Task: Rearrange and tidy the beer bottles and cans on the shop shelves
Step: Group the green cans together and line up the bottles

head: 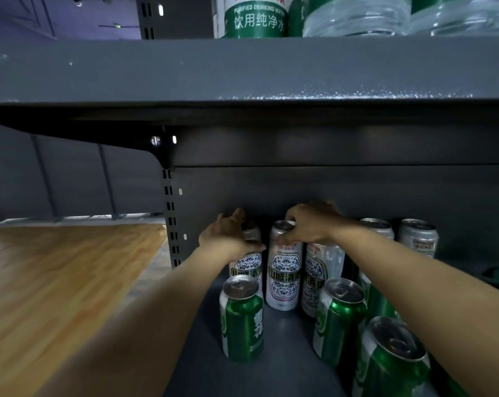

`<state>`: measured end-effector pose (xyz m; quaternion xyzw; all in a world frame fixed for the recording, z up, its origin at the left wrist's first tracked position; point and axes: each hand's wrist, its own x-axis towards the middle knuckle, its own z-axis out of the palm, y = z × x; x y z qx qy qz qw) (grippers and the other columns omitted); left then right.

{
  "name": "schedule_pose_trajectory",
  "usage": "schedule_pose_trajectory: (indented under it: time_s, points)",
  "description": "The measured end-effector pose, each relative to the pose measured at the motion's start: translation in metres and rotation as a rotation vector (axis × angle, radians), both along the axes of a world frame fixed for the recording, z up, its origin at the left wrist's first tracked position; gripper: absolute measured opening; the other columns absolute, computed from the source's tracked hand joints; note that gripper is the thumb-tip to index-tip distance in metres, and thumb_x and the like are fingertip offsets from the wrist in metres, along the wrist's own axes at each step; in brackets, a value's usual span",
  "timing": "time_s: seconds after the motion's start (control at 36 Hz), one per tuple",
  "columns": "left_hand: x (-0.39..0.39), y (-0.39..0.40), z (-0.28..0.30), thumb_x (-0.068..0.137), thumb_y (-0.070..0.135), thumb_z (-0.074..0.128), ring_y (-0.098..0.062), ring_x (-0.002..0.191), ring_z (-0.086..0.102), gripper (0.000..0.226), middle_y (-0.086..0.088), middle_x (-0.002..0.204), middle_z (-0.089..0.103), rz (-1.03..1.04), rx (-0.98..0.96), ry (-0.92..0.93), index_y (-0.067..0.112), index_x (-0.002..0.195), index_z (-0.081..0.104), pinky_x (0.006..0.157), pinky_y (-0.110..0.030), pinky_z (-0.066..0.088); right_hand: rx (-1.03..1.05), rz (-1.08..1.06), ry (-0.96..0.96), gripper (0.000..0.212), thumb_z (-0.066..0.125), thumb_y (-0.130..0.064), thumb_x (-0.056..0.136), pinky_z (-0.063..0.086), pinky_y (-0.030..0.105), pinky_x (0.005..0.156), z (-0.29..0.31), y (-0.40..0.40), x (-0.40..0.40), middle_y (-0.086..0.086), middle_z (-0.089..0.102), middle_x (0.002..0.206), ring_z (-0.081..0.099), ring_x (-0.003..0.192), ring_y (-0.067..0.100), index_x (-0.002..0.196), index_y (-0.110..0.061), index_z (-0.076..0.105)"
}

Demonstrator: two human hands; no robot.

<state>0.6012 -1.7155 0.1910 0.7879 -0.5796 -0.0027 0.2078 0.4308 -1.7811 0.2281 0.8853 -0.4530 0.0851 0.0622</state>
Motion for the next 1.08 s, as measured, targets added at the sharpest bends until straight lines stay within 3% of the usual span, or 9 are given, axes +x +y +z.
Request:
schedule_pose_trajectory:
  time_s: [0.08,0.25,0.44,0.53,0.61,0.72,0.89,0.97,1.08]
  points:
    - [-0.002,0.002,-0.001,0.066,0.065,0.073,-0.03,0.114,0.056,0.081,-0.006,0.129,0.048,0.008,-0.015,-0.003,0.033,0.13,0.036,0.087,-0.035,0.046,0.069,0.027,-0.043,0.059,0.066,-0.066,0.074,0.036,0.031,0.079,-0.001,-0.004,-0.003,-0.001,0.065,0.115,0.058,0.104,0.021,0.112,-0.02,0.063]
    - [-0.009,0.004,-0.002,0.068,0.069,0.068,-0.031,0.114,0.056,0.08,-0.004,0.129,0.046,0.03,-0.06,-0.073,0.029,0.129,0.035,0.078,-0.034,0.042,0.144,0.038,-0.062,0.058,0.067,-0.059,0.079,0.044,0.035,0.094,-0.005,-0.006,-0.005,0.002,0.062,0.123,0.057,0.109,0.023,0.12,-0.019,0.059]
    - [-0.007,0.003,0.007,0.072,0.077,0.055,-0.03,0.124,0.048,0.083,-0.002,0.139,0.043,0.022,0.021,-0.181,0.032,0.138,0.032,0.091,-0.04,0.042,0.191,-0.063,-0.02,0.081,0.044,-0.079,0.078,0.032,0.034,0.103,0.016,-0.002,-0.036,-0.005,0.048,0.143,0.046,0.128,0.019,0.141,-0.028,0.041]
    - [-0.014,0.003,0.016,0.085,0.072,0.04,-0.029,0.13,0.037,0.07,-0.004,0.142,0.037,0.017,-0.055,-0.196,0.027,0.138,0.039,0.094,-0.043,0.039,0.224,-0.091,0.028,0.078,0.047,-0.081,0.074,0.044,0.03,0.089,0.022,-0.003,-0.056,-0.003,0.056,0.128,0.054,0.108,0.018,0.126,-0.023,0.053]
    - [-0.026,-0.001,0.024,0.092,0.062,0.035,-0.028,0.125,0.04,0.054,-0.005,0.133,0.045,-0.039,-0.219,-0.176,0.024,0.129,0.048,0.089,-0.04,0.041,0.25,-0.07,0.055,0.07,0.055,-0.08,0.07,0.043,0.029,0.076,0.016,-0.004,-0.063,-0.003,0.058,0.117,0.054,0.097,0.016,0.111,-0.023,0.055]
    - [-0.044,-0.007,0.027,0.096,0.054,0.034,-0.028,0.118,0.047,0.04,-0.006,0.121,0.054,-0.213,-0.212,-0.117,0.025,0.113,0.056,0.092,-0.04,0.043,0.254,-0.016,-0.024,0.065,0.073,-0.056,0.074,0.046,0.032,0.092,0.009,-0.009,-0.063,-0.002,0.056,0.126,0.054,0.108,0.019,0.124,-0.019,0.054]
    - [-0.061,-0.003,0.026,0.094,0.056,0.044,-0.024,0.125,0.046,0.046,-0.001,0.138,0.049,-0.31,0.018,-0.152,0.034,0.134,0.05,0.099,-0.035,0.038,0.33,0.042,-0.095,0.052,0.078,-0.019,0.077,0.045,0.028,0.081,0.01,-0.02,-0.071,0.003,0.057,0.119,0.054,0.102,0.018,0.122,-0.013,0.052]
    - [-0.061,-0.002,0.024,0.091,0.054,0.051,-0.023,0.12,0.051,0.043,0.001,0.134,0.052,-0.313,0.003,-0.129,0.034,0.129,0.053,0.097,-0.033,0.039,0.343,0.07,-0.113,0.057,0.077,-0.011,0.077,0.046,0.033,0.094,0.009,-0.023,-0.075,0.005,0.056,0.126,0.054,0.111,0.021,0.127,-0.012,0.052]
    - [-0.06,-0.004,0.026,0.088,0.054,0.056,-0.022,0.12,0.051,0.044,0.002,0.133,0.052,-0.313,0.011,-0.13,0.034,0.127,0.054,0.098,-0.034,0.04,0.367,0.078,-0.104,0.064,0.075,-0.009,0.08,0.041,0.027,0.098,0.009,-0.022,-0.077,0.004,0.05,0.135,0.048,0.118,0.017,0.137,-0.012,0.045]
